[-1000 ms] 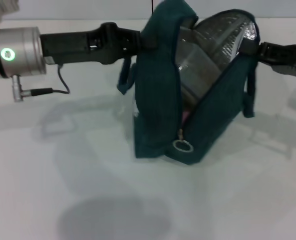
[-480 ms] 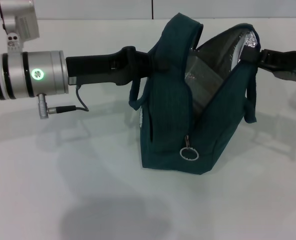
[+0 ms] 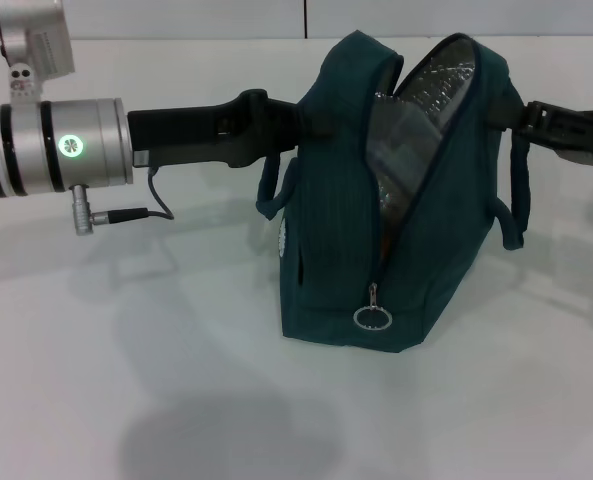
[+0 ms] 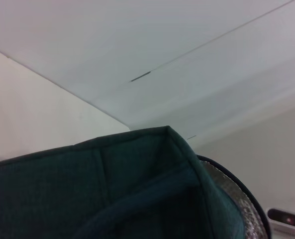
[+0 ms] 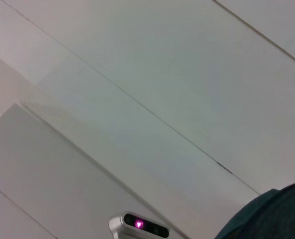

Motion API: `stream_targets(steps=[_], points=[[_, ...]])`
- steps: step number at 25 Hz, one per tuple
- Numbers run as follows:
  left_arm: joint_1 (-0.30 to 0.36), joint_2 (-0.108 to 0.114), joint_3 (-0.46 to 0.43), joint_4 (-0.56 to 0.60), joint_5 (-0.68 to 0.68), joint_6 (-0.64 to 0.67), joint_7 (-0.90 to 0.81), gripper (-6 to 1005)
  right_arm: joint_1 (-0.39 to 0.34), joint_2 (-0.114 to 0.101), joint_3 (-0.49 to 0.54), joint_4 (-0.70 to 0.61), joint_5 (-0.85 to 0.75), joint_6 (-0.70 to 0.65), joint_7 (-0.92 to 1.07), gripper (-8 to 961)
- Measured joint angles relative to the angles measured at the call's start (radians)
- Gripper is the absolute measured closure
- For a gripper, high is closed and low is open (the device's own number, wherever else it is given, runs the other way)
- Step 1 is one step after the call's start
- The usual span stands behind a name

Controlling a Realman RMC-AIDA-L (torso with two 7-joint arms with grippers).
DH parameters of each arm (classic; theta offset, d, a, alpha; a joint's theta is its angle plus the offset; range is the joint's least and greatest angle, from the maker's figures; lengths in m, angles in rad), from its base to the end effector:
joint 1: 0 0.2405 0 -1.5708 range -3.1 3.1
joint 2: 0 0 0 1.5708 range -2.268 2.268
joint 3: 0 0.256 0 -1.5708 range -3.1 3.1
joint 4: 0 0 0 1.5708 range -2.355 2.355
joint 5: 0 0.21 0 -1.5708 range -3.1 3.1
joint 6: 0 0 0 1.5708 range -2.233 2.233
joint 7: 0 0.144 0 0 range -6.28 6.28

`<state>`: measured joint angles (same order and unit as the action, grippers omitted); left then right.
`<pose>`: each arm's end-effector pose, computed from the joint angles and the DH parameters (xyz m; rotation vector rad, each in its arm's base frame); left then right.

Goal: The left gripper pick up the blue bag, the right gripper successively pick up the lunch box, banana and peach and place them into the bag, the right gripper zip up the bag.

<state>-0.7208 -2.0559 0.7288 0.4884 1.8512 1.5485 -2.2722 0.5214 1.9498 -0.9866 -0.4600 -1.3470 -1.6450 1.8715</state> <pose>-0.1958 0.3668 -0.0141 2.2946 1.6983 0.9577 0.2349 0.3366 0.0364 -2.4823 1.3291 1.3905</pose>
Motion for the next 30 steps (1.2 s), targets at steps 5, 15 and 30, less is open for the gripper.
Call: stream_targets(steps=[5,15,30], points=[[0.009,0.005,-0.005,0.0,-0.007,-0.008,0.0,965,-0.02,0.0,0.001,-0.005,-0.004,-0.006,-0.041,618],[0.034,0.005,-0.003,-0.003,-0.004,-0.041,0.0,966,-0.126,0.001,-0.006,-0.007,-0.023,-0.174,-0.313,247],[0.077,-0.002,-0.005,-0.001,-0.014,-0.054,0.0,966,-0.068,0.077,-0.105,0.045,-0.293,-0.03,-0.606,82]])
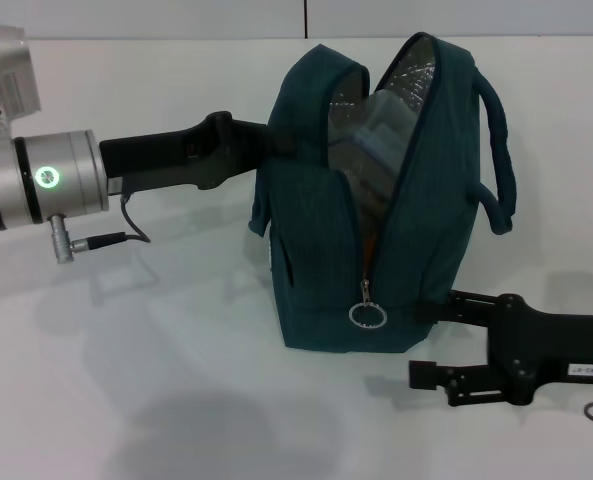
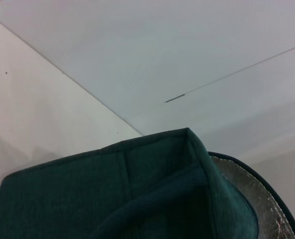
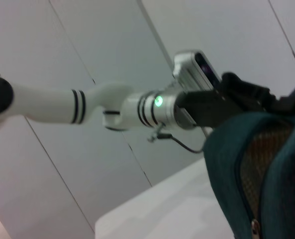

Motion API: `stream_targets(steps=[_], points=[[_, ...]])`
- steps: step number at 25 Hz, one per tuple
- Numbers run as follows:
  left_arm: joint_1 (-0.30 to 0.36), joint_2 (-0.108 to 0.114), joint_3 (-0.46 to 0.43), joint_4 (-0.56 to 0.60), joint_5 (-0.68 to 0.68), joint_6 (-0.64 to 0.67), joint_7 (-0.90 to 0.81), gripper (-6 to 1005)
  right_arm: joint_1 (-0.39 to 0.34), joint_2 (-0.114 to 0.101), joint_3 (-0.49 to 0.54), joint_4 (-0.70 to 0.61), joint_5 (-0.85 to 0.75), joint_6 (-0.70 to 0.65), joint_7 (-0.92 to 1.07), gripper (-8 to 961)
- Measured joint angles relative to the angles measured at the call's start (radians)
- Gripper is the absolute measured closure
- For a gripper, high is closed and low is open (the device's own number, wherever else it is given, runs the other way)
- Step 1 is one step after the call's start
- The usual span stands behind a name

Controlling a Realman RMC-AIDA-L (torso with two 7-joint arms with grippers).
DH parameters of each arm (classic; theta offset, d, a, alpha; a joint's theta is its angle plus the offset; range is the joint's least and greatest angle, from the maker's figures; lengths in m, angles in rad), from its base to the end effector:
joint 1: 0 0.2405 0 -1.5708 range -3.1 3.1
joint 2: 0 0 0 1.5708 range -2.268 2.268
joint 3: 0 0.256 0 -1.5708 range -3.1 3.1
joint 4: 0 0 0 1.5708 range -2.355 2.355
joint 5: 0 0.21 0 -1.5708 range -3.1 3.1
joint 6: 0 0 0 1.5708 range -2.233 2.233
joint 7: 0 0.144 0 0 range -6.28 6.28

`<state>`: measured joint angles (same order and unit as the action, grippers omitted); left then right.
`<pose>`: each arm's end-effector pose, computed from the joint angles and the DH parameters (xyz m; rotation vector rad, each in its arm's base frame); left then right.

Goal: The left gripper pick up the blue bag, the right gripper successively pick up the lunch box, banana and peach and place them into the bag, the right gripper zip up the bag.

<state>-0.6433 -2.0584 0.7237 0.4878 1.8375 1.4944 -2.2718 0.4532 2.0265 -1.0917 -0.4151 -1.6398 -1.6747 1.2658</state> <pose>-0.2267 0.3577 -0.0138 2.2526 1.8484 1.0157 0.2606 0.2689 -0.0375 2.8842 -0.6953 -0.9765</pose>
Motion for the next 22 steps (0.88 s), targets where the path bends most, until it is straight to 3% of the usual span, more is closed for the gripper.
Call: stream_targets(steps=[12,18,22], points=[[0.022,-0.01,0.0,-0.001,-0.013,0.025,0.0,966,0.061,0.001,-0.119,0.028,0.089,0.099,-0.004,84],[0.025,-0.016,0.001,-0.002,-0.015,0.026,0.0,965,0.081,0.002,-0.27,0.022,0.187,0.141,-0.006,85],[0.028,-0.015,0.001,-0.002,-0.015,0.026,0.0,965,0.075,0.001,-0.274,0.02,0.196,0.144,-0.006,86]])
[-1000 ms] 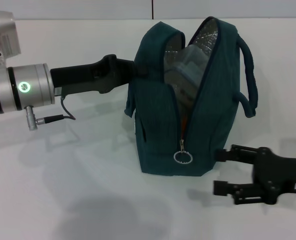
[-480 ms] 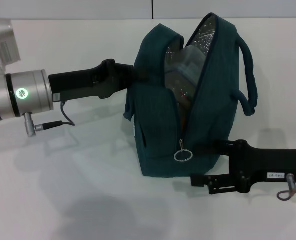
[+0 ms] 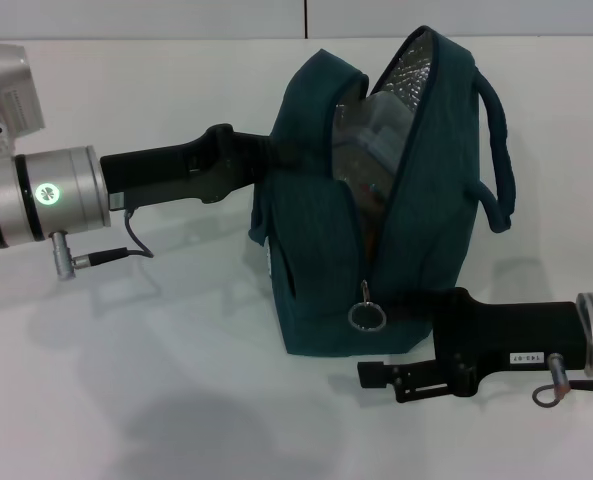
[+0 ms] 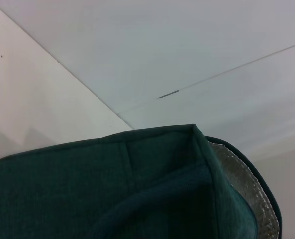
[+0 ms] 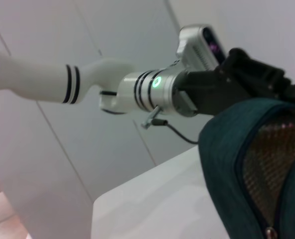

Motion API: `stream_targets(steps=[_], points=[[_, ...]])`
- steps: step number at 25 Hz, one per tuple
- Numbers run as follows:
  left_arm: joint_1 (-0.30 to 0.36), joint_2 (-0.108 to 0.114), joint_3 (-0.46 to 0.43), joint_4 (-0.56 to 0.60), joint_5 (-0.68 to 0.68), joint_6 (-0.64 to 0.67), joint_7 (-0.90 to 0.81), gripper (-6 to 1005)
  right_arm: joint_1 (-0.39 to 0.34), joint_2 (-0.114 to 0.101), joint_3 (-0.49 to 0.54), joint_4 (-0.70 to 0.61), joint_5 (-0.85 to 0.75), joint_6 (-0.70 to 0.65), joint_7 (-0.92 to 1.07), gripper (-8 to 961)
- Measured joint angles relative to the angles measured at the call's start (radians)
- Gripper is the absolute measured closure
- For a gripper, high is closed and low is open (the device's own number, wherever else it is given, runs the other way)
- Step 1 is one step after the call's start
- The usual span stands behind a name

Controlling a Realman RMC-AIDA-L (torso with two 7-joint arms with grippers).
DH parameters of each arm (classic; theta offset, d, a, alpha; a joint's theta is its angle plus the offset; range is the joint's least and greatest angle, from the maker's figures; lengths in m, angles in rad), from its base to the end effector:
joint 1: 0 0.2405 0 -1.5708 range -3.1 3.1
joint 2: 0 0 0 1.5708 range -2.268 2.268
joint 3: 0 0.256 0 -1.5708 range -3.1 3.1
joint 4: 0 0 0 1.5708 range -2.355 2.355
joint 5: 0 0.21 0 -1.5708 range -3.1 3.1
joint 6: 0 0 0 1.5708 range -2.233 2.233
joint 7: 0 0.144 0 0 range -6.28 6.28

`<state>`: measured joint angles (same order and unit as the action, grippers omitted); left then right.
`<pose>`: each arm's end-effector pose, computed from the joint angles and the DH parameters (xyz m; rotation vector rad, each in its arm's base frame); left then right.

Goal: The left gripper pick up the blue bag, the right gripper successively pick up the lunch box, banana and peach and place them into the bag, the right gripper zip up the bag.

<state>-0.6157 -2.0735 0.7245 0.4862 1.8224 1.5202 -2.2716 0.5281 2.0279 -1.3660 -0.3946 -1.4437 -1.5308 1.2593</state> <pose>-0.2298 0.3471 -0.0185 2.1990 1.8526 1.0332 0.2380 0.2855 -0.0645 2.9091 -0.6159 -0.8699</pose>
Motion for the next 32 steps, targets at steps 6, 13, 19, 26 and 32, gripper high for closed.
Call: stream_targets(steps=[6,13,19,26,32], points=[[0.002,0.001,-0.001,0.0,0.0,0.0,0.006,965,-0.005,-0.001,0.002,0.004,0.02,0.009,0.0,87],[0.003,0.003,0.0,0.0,-0.006,0.0,0.008,965,-0.006,-0.002,-0.003,0.006,0.021,0.031,0.002,222],[-0.001,0.004,0.004,0.0,-0.007,0.0,0.01,965,0.001,-0.001,-0.008,0.006,0.019,0.042,0.007,456],[-0.003,0.004,0.006,0.0,-0.007,0.001,0.015,966,0.001,0.0,-0.008,0.005,0.022,0.043,0.008,749],[-0.003,0.006,0.006,0.0,-0.007,0.001,0.021,965,-0.001,0.0,-0.005,0.005,0.022,0.05,0.009,891]])
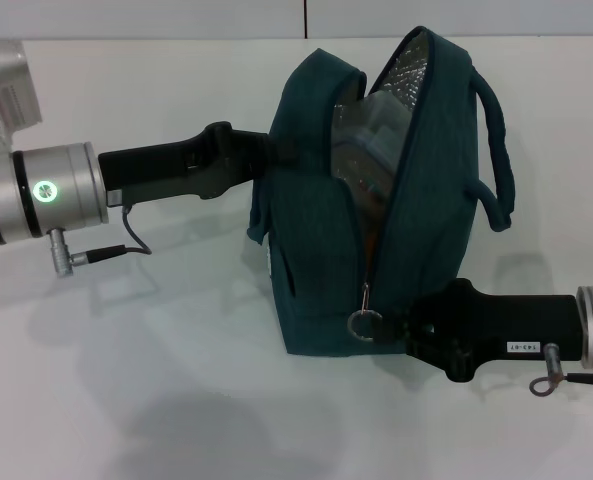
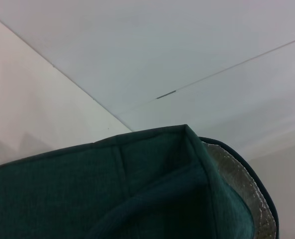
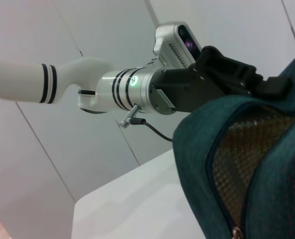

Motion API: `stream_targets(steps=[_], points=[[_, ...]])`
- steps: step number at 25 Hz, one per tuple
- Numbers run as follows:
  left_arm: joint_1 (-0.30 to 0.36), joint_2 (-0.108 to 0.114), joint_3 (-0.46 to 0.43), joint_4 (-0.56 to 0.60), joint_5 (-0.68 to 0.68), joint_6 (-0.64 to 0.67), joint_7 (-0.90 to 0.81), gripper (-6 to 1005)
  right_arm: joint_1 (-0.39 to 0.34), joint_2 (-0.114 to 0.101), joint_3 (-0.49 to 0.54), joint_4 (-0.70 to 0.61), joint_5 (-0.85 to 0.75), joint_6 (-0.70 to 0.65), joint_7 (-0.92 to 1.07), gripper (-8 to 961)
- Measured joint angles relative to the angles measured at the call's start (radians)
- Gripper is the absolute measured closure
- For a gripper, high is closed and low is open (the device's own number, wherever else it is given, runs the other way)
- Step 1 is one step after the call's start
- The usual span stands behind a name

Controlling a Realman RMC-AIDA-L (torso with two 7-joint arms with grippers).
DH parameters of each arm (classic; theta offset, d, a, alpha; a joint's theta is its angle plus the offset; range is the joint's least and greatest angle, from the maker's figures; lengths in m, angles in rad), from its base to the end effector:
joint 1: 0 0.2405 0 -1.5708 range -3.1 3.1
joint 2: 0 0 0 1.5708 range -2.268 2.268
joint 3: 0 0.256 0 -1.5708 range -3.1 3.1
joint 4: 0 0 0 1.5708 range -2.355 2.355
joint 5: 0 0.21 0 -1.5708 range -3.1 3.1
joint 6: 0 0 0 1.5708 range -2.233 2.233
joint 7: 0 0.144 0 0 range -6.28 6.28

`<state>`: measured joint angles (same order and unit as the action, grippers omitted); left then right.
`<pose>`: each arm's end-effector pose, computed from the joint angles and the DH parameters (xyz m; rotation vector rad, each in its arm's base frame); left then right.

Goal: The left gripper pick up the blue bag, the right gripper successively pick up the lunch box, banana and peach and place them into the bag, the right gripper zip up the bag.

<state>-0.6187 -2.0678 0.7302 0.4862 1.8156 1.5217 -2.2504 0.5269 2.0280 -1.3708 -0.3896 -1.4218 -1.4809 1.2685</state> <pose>-0.2291 0.3485 -0.0164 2.2300 1.8258 1.0373 0.2415 0.2914 -0.0661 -2.9426 0.6714 0.8670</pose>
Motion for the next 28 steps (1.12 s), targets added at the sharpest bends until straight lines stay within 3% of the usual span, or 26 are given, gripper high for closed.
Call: stream_targets(steps=[2,10,17,21,28], points=[[0.001,0.0,0.0,0.0,0.0,0.0,0.001,965,-0.003,0.0,0.002,0.0,0.0,0.001,0.0,938],[0.005,0.001,-0.003,0.0,0.0,0.001,0.009,966,-0.054,-0.013,0.013,-0.01,0.041,-0.036,-0.005,949],[0.005,0.001,-0.006,0.0,0.0,0.006,0.031,966,-0.11,-0.015,0.143,-0.013,0.049,-0.144,-0.053,949],[0.001,-0.001,-0.001,0.0,-0.001,0.006,0.065,965,-0.097,-0.01,0.196,-0.007,0.065,-0.17,-0.079,948],[0.005,-0.011,-0.006,0.0,-0.014,0.006,0.134,966,-0.071,-0.001,0.191,-0.002,0.15,-0.185,-0.12,948]])
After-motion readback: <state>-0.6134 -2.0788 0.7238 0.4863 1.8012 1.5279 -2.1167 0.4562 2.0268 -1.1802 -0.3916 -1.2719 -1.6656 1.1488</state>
